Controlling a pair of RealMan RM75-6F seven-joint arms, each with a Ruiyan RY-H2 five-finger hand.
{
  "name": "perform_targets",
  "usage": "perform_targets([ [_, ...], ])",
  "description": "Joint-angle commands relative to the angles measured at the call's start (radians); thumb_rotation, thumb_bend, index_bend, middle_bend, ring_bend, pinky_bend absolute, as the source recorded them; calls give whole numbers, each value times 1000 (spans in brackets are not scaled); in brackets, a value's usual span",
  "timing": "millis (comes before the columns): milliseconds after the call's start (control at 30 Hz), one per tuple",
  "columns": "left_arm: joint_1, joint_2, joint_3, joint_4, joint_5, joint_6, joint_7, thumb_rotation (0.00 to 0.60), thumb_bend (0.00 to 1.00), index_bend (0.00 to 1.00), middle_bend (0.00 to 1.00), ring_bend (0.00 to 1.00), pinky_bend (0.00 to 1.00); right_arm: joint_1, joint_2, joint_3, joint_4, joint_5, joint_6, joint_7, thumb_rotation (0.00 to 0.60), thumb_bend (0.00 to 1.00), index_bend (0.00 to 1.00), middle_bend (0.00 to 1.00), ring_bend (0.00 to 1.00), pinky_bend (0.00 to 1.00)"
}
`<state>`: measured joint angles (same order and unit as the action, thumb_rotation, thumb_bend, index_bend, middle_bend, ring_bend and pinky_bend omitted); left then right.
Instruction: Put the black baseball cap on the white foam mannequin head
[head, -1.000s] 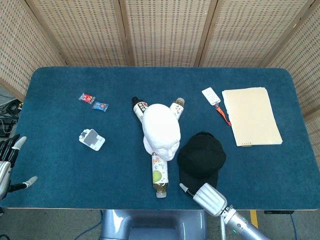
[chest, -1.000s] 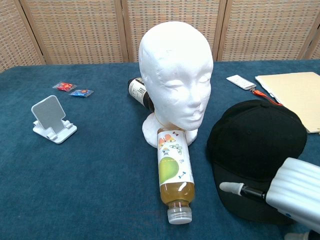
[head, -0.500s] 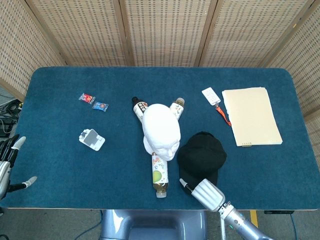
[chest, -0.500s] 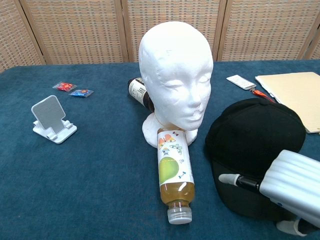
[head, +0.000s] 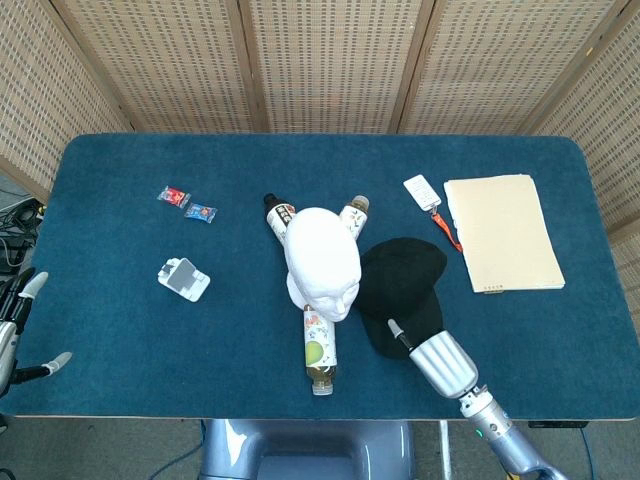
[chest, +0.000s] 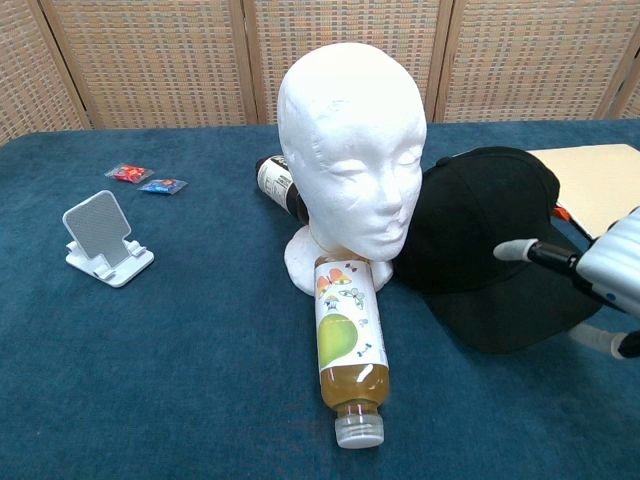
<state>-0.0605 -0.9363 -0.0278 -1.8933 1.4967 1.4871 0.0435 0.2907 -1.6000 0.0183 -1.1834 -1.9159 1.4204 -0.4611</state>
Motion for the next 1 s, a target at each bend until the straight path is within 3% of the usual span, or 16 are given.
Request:
perform_targets([
  [33,1,1,1,0,3,1,-2,600,0,0,0,0,0,3,4,22,6,29,7,14,600,467,244,1000,1000,1000],
  [367,2,1,2,4,5,3,-9,600,0,0,0,0,0,82,-42,61,61,87,-72,47,600,470,287,1000,1000,1000],
  [700,-1,6,2,9,2,-3,-24,600,0,0,0,0,0,138,-109,69,193,92,-34,153,600,739,323,1000,1000,1000],
  [800,-1,7,2,10,1,-4,-27,600,0,0,0,0,0,147,-117,72,211,96,-22,173,600,752,391,1000,1000,1000],
  [1000,-1,8,2,11,3,-4,-30,600,0,0,0,0,0,150,-120,81,236,123,7,225,600,773,669,1000,1000,1000],
])
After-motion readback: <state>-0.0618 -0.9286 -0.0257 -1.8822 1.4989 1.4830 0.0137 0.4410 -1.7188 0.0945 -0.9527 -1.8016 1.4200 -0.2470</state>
